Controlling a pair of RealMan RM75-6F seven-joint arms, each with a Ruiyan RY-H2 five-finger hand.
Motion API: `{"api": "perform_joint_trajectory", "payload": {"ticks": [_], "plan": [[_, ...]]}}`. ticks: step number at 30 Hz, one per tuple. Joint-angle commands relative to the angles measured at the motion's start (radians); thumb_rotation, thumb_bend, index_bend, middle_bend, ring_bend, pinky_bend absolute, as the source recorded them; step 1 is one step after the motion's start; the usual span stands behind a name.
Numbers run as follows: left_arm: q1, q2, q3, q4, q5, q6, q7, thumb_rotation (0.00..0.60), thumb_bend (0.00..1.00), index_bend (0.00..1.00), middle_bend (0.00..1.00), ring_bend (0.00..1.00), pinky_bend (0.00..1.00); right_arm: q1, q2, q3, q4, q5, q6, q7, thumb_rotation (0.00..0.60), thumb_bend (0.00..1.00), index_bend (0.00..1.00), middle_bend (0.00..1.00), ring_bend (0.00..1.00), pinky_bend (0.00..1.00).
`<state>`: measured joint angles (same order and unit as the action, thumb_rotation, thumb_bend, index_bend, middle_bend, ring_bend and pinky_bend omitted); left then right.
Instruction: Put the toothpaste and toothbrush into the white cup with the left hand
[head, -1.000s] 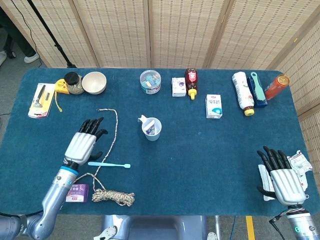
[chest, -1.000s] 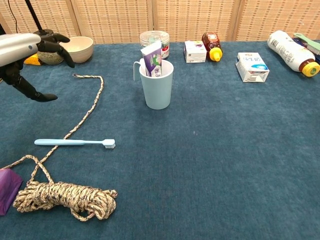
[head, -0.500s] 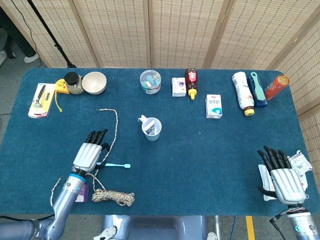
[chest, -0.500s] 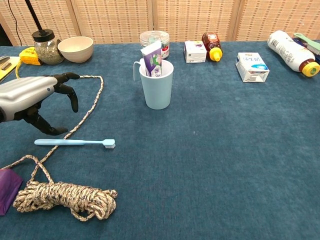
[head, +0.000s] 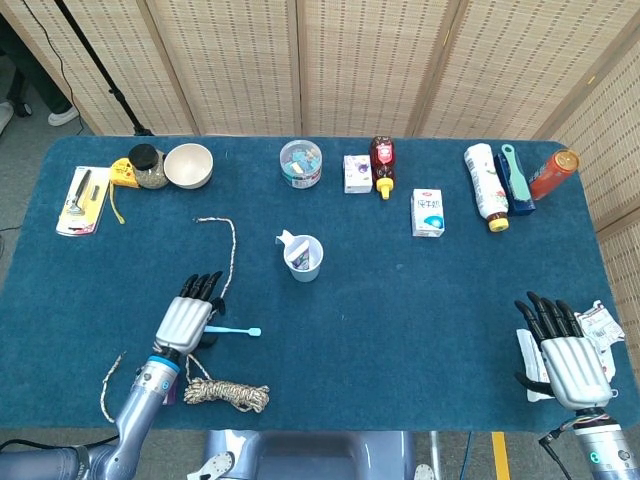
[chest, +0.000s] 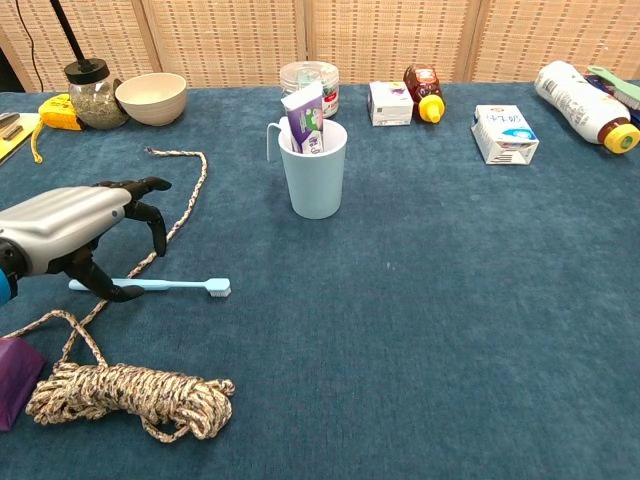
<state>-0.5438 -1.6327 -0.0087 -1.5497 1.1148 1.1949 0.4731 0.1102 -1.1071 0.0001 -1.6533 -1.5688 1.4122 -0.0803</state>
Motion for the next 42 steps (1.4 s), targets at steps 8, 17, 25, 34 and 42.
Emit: {"api": "perform_joint_trajectory", "payload": {"ticks": [8, 17, 25, 34, 42], "plan": [[-0.003, -0.037, -0.030, 0.019, -0.034, -0.032, 0.041, 0.600, 0.23, 0.45, 0.00, 0.00, 0.00, 0.002, -0.002, 0.000, 0.002, 0.003, -0.004, -0.002, 0.600, 0.00, 0.00, 0.00, 0.00, 0.00], [-0.003, -0.047, -0.038, 0.025, -0.039, -0.045, 0.066, 0.600, 0.31, 0.47, 0.00, 0.00, 0.00, 0.004, -0.004, 0.001, 0.004, 0.006, -0.008, -0.003, 0.600, 0.00, 0.00, 0.00, 0.00, 0.00], [0.001, -0.054, -0.040, 0.024, -0.038, -0.051, 0.078, 0.600, 0.35, 0.49, 0.00, 0.00, 0.00, 0.003, -0.003, 0.001, 0.003, 0.006, -0.007, -0.003, 0.600, 0.00, 0.00, 0.00, 0.00, 0.00], [0.005, -0.058, -0.045, 0.025, -0.036, -0.050, 0.090, 0.600, 0.37, 0.56, 0.00, 0.00, 0.00, 0.004, -0.003, 0.001, 0.004, 0.006, -0.007, 0.001, 0.600, 0.00, 0.00, 0.00, 0.00, 0.00], [0.006, -0.058, -0.050, 0.024, -0.039, -0.052, 0.101, 0.600, 0.37, 0.56, 0.00, 0.00, 0.00, 0.004, -0.003, 0.001, 0.003, 0.006, -0.007, -0.002, 0.600, 0.00, 0.00, 0.00, 0.00, 0.00]]}}
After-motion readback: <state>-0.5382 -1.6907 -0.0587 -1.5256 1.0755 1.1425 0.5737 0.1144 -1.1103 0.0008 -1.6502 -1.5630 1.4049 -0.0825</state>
